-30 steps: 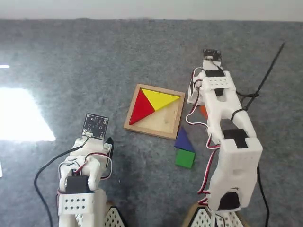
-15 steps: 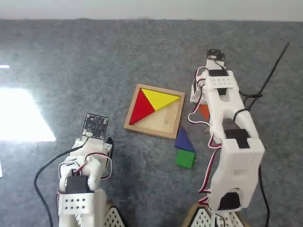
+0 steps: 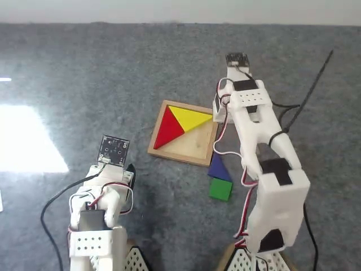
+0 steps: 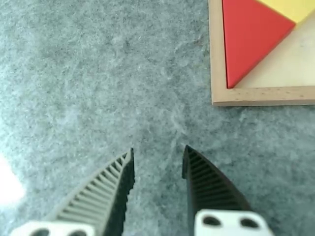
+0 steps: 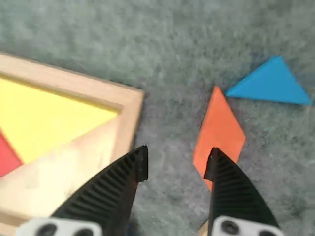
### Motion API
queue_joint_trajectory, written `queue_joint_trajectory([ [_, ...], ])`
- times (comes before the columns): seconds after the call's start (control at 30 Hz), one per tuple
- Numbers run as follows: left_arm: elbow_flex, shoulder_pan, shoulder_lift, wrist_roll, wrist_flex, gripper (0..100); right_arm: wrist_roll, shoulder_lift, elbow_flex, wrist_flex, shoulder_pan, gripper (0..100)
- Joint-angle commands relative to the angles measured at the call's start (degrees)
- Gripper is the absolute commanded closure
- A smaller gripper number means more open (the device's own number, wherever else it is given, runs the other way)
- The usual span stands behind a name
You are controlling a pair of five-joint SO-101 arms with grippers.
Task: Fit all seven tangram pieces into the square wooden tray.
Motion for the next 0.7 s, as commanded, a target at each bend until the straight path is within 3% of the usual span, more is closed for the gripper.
queue_joint_trajectory([
  [0.0, -0.5, -0.4, -0.9, -0.7, 0.0, 85, 0.8, 3.5, -0.9, -1.8, 2.2, 78.9],
  [0.4, -0.5, -0.4, -0.9, -0.7, 0.0, 85, 0.9, 6.1, -0.9, -2.2, 8.8, 78.9],
  [0.67, -0.5, -0.4, -0.9, -0.7, 0.0, 85, 0.9, 6.2, -0.9, -2.2, 9.2, 78.9],
])
